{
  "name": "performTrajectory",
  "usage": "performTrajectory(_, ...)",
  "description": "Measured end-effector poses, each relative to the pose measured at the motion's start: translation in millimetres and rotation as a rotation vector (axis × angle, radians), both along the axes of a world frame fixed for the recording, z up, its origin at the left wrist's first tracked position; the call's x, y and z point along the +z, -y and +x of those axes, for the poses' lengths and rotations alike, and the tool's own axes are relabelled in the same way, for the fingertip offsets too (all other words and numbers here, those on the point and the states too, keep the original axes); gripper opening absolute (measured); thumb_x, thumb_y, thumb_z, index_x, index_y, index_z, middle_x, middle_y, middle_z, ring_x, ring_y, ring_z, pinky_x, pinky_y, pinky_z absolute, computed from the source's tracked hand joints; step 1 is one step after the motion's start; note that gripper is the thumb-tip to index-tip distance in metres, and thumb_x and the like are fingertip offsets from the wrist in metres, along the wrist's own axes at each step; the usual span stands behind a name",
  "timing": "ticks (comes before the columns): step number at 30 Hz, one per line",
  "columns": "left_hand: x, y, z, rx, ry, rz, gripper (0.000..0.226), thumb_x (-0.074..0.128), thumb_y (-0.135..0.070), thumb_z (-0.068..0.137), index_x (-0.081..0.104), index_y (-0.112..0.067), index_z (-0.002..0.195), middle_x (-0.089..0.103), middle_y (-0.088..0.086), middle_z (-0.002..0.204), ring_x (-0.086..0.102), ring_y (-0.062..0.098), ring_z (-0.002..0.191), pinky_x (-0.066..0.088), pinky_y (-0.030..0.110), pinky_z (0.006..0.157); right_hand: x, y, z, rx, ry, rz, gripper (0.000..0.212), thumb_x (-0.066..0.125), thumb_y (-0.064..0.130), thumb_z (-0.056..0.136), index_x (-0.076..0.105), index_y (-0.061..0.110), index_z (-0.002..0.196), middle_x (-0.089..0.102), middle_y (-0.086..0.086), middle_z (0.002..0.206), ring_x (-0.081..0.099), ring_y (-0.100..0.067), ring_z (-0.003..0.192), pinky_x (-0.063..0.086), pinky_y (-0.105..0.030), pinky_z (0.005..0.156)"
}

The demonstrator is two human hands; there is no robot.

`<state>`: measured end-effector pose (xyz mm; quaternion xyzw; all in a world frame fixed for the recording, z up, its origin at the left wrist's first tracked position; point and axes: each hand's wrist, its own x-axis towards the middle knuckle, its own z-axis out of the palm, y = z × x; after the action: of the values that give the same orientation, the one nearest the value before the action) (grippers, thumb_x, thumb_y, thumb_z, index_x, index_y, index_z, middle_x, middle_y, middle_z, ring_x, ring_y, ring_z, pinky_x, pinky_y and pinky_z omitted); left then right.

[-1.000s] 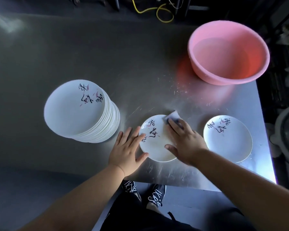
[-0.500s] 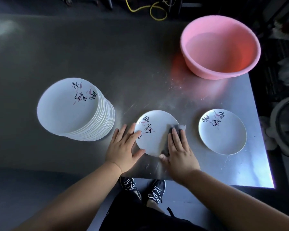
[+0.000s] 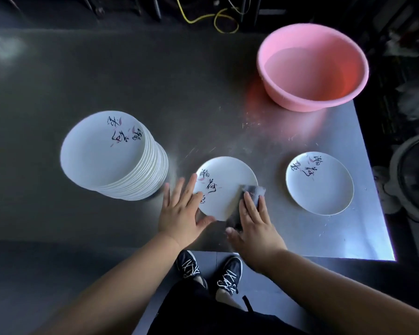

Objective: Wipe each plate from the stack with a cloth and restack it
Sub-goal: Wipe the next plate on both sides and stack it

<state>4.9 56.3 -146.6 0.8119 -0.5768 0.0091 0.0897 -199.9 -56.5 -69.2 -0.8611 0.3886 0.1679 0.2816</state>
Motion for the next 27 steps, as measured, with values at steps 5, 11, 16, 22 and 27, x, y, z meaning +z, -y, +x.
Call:
performTrajectory(5,-0.9,-16.7,-14.1,-0.141,-0.077,-0.108,0.034,0.059,-0.054,0.097,0.070,-0.022,0.104,0.048,0.001,0.161,0.036,0.029,0.153,0.009,0.060,0.128,-9.8,40.0,1.7,0.089,0.035,-0.060,0.084,0.036,0.061,0.105,0.001,0.018,0.168,-0.013,0.012,0.175,-0.026,-0.021,0.159,0.017,-0.045,0.131)
performTrajectory(11,6.9,-12.7,-27.6,-0.040,-0.146,-0.110,0.015,0.060,-0.036,0.095,0.070,-0.036,0.106,0.065,-0.014,0.132,0.060,0.018,0.125,0.036,0.042,0.099,-18.4,54.9,13.3,0.090,0.051,-0.060,0.086,0.034,0.063,0.104,-0.003,0.019,0.168,-0.022,0.017,0.172,-0.027,-0.019,0.158,0.020,-0.044,0.129)
performTrajectory(16,13.8,-10.3,-33.9,-0.016,-0.214,-0.113,0.029,0.075,-0.039,0.091,0.064,-0.039,0.118,0.066,-0.018,0.128,0.061,0.017,0.114,0.040,0.040,0.089,-11.7,-23.3,-0.7,0.011,-0.025,0.050,0.093,0.035,0.065,0.104,-0.009,0.010,0.166,-0.031,0.006,0.170,-0.033,-0.029,0.155,0.003,-0.043,0.131)
performTrajectory(22,11.8,-8.3,-38.5,-0.030,-0.162,-0.068,0.037,0.058,-0.025,0.092,0.068,-0.043,0.124,0.064,-0.020,0.130,0.058,0.017,0.112,0.038,0.037,0.090,-15.1,52.4,9.7,0.051,0.072,-0.021,0.078,0.034,0.057,0.107,-0.001,0.025,0.169,-0.015,0.021,0.173,-0.020,-0.023,0.160,0.021,-0.049,0.129)
performTrajectory(27,12.4,-0.4,-45.2,0.011,-0.209,-0.103,0.043,0.078,-0.015,0.084,0.073,-0.041,0.118,0.067,-0.020,0.123,0.059,0.018,0.104,0.035,0.033,0.085,-23.2,22.1,5.5,0.026,0.105,-0.031,0.081,0.041,0.050,0.107,0.002,0.014,0.168,-0.018,0.010,0.174,-0.018,-0.026,0.161,0.021,-0.046,0.130)
